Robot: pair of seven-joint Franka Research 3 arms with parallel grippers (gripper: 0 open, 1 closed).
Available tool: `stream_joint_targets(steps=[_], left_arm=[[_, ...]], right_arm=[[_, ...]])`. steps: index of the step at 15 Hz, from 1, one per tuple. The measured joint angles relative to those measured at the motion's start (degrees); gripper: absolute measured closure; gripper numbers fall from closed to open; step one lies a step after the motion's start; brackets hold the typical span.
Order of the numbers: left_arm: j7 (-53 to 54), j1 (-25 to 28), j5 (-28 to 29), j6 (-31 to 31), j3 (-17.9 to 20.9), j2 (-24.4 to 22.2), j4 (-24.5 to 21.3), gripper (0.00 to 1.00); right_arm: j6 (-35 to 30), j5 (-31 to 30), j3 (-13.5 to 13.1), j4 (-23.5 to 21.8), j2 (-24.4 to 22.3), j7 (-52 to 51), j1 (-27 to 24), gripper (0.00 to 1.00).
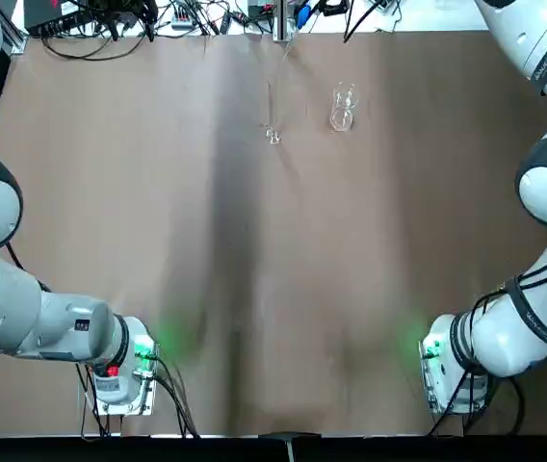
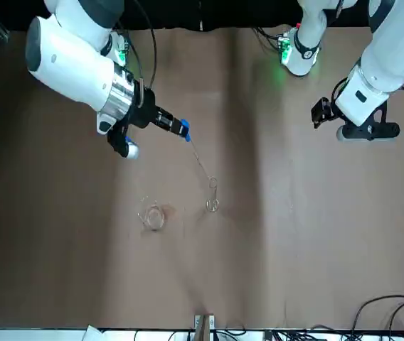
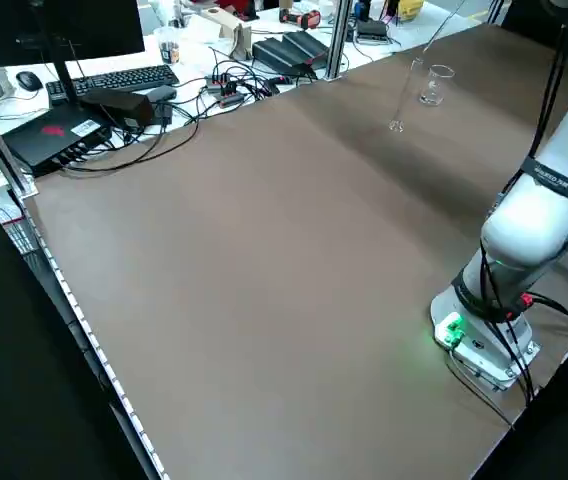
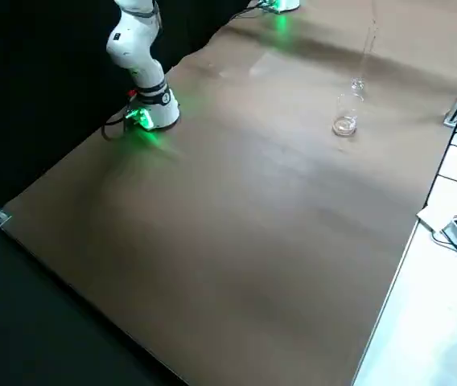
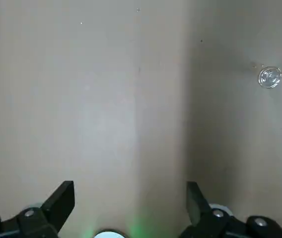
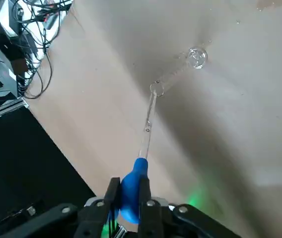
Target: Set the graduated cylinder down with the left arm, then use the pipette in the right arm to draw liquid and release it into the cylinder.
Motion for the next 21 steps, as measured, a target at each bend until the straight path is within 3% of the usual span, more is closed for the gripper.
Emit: stream_joint_targets(steps=[6, 21], left_arm=[[0.00, -0.02, 0.00, 0.03, -0.03, 0.00, 0.00, 0.01], [0.00, -0.02, 0.00, 0.48, -0.03, 0.01, 0.00, 0.01]], right_arm=[[3.22, -1.33, 0.01, -0.14, 0.84, 0.00, 1.59, 0.80], [2.56, -1.54, -0.03, -0.70, 0.87, -0.03, 1.69, 0.80]])
